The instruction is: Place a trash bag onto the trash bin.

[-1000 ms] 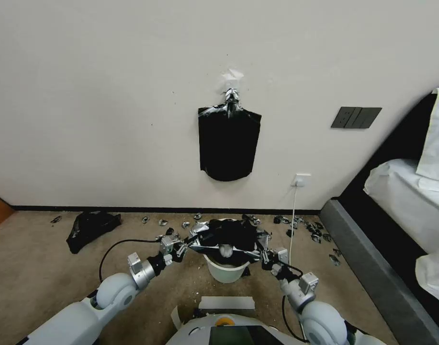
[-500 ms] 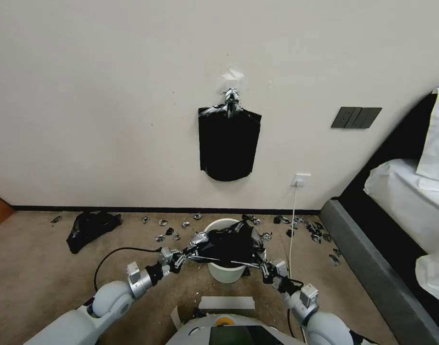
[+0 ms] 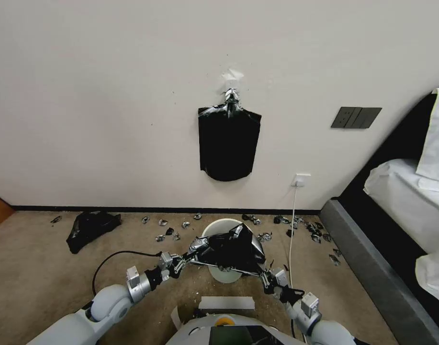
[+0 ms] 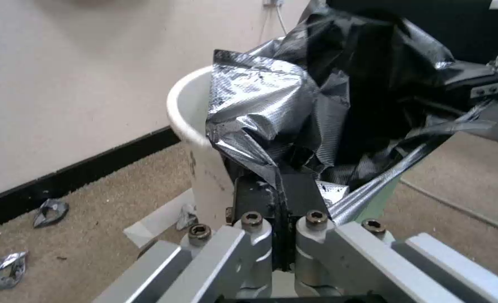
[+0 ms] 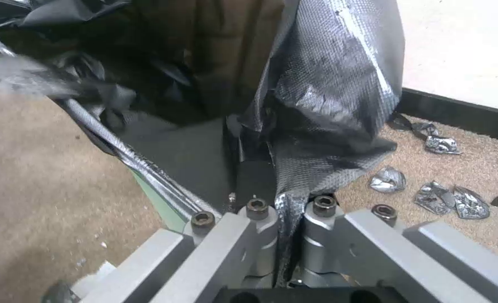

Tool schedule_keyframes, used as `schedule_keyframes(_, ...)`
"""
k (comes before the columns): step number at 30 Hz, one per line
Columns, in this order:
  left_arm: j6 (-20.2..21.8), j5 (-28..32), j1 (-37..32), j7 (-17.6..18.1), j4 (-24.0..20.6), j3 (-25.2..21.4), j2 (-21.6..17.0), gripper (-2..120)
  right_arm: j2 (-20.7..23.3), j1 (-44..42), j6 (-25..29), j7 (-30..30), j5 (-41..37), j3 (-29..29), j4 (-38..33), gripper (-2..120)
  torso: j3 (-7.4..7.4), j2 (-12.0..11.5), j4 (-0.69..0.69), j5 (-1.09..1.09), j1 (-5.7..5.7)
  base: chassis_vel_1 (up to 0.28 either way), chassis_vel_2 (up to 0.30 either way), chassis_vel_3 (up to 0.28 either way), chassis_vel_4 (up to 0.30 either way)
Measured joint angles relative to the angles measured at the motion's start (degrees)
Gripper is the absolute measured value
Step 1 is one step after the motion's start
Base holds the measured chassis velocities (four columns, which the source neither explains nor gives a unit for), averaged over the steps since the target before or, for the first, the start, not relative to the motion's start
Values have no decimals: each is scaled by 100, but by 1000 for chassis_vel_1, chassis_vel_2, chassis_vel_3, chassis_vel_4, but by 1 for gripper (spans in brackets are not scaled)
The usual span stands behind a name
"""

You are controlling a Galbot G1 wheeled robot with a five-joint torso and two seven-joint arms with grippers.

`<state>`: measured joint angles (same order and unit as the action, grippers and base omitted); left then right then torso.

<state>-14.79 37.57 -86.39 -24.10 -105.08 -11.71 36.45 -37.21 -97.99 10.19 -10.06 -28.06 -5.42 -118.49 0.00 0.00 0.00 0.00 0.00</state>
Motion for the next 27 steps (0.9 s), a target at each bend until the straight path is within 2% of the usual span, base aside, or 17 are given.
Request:
schedule_keyframes(16, -5, -170, 165, -6, 321, 232, 175, 0, 108, 339, -42, 51, -6, 213, 309, 0, 0, 0, 0, 0, 0, 0, 0, 0, 0)
schedule_keyframes(27, -5, -250, 290, 3, 646, 420, 501, 0, 99, 616, -65, 98, 72, 440, 578, 0, 0, 0, 0, 1, 0, 0, 0, 0, 0)
